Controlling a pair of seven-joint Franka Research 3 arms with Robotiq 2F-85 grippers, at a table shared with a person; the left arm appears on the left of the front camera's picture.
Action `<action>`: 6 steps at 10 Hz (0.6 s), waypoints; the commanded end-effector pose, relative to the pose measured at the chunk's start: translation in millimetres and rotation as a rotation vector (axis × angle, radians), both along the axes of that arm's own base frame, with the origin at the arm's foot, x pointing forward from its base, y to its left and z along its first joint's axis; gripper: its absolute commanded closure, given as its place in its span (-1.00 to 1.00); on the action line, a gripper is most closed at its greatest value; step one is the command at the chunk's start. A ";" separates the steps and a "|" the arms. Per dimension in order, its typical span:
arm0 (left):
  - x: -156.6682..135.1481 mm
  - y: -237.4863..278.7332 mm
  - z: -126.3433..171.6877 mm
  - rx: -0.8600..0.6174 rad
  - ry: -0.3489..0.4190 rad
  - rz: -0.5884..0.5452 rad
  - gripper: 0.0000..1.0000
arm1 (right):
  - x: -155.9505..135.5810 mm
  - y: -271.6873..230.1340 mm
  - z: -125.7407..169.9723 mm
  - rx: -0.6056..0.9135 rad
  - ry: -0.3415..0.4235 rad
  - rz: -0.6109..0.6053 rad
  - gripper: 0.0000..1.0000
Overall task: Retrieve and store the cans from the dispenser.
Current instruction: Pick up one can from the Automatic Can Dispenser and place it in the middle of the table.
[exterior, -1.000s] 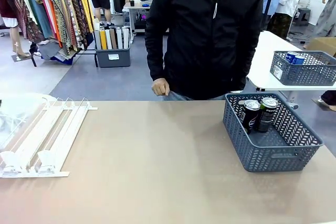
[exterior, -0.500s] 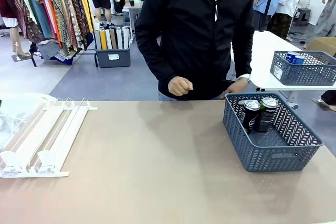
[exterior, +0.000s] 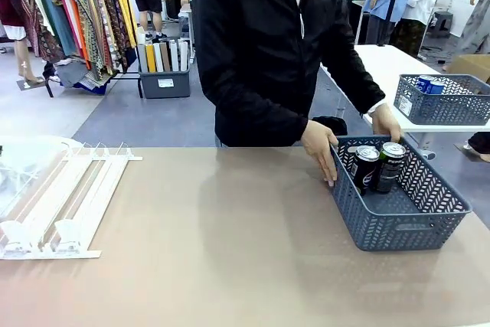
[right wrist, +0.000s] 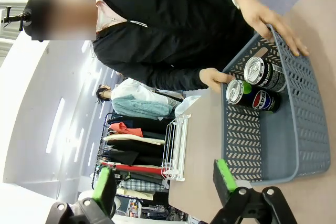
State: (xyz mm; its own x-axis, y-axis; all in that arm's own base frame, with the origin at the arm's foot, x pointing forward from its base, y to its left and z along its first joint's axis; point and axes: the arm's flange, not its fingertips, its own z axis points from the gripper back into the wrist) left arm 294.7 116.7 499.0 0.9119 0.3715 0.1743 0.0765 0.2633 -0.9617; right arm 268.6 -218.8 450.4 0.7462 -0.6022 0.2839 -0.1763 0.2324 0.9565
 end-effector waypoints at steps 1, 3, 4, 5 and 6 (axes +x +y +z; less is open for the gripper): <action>1.2 -1.4 0.4 -0.010 -0.027 -0.002 -1.00 | 1.5 1.5 3.0 0.007 -0.019 -0.006 -1.00; 1.2 -1.4 0.4 -0.010 -0.027 -0.002 -1.00 | 1.5 1.5 3.0 0.007 -0.019 -0.006 -1.00; 1.2 -1.4 0.4 -0.010 -0.027 -0.002 -1.00 | 1.5 1.5 3.0 0.007 -0.019 -0.006 -1.00; 1.2 -1.4 0.4 -0.010 -0.027 -0.002 -1.00 | 1.5 1.5 3.0 0.007 -0.019 -0.006 -1.00; 1.2 -1.4 0.4 -0.010 -0.027 -0.002 -1.00 | 1.5 1.5 3.0 0.007 -0.019 -0.006 -1.00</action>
State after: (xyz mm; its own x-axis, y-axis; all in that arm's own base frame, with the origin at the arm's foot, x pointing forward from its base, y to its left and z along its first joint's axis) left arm 294.7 116.7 499.0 0.9119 0.3713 0.1749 0.0772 0.2635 -0.9616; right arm 268.6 -218.8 450.4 0.7462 -0.6022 0.2839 -0.1764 0.2324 0.9565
